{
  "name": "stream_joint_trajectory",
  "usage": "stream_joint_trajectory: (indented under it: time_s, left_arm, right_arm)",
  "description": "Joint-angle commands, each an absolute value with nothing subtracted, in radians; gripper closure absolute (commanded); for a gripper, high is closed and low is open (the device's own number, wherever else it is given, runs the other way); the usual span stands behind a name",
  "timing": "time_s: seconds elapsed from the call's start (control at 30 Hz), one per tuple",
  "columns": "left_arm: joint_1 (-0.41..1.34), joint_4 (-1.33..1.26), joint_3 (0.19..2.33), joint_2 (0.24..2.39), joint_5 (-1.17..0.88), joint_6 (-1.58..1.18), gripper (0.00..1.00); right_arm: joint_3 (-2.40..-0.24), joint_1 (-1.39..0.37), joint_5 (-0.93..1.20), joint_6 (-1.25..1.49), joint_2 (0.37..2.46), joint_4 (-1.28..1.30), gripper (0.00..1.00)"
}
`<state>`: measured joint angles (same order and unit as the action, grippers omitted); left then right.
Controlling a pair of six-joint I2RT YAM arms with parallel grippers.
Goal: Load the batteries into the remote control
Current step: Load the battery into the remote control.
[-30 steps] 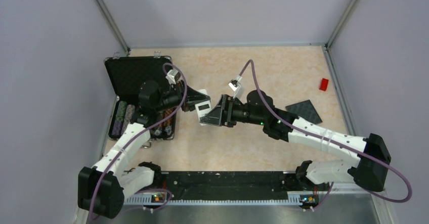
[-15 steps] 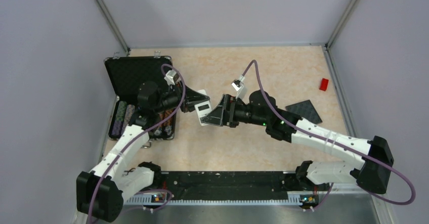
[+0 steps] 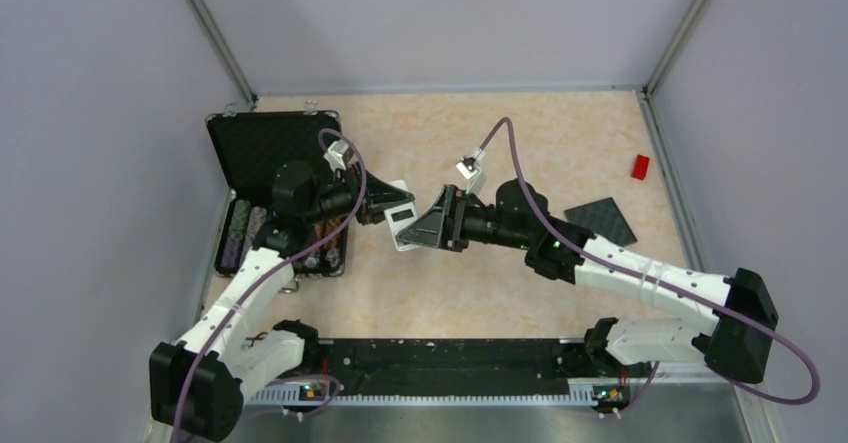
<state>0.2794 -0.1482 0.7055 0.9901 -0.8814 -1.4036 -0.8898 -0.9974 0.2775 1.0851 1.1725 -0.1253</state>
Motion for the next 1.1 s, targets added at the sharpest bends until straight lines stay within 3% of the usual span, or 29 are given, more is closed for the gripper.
stream_joint_trajectory:
  time_s: [0.0,0.1,0.5,0.57,0.67,0.73,0.83,1.07]
  left_arm:
    - [0.281,-0.18,0.749,0.963,-0.879,-1.389,1.0]
    - [0.282,-0.179,0.748,0.962,-0.878,-1.39,1.0]
    - [0.281,-0.179,0.753,0.96,-0.878,-1.395,1.0]
    - [0.282,-0.179,0.754,0.96,-0.877,-1.392,1.0]
    - [0.282,-0.177,0.752,0.963,-0.876,-1.385,1.0]
    - [0.282,-0.178,0.752,0.962,-0.871,-1.373,1.0]
    - [0.282,-0.197,0.75,0.959,-0.861,-1.365,1.0]
    - [0.28,-0.224,0.744,0.938,-0.813,-1.3,1.0]
  right_arm:
    - [-0.879,-1.008,0.276,1.08,1.183,-0.156,0.37]
    - [-0.88,-1.008,0.279,1.075,1.191,-0.145,0.48]
    - [-0.907,-1.007,0.261,1.044,1.215,-0.054,0.77]
    - [-0.907,-1.007,0.266,1.045,1.212,-0.055,0.7]
    - [-0.907,-1.007,0.258,1.053,1.189,-0.058,0.36]
    - [-0.909,-1.007,0.246,1.054,1.167,-0.06,0.24]
    - [-0.918,-1.004,0.234,1.055,1.139,-0.054,0.18]
    - [-0.912,-0.992,0.225,1.068,1.069,-0.038,0.16]
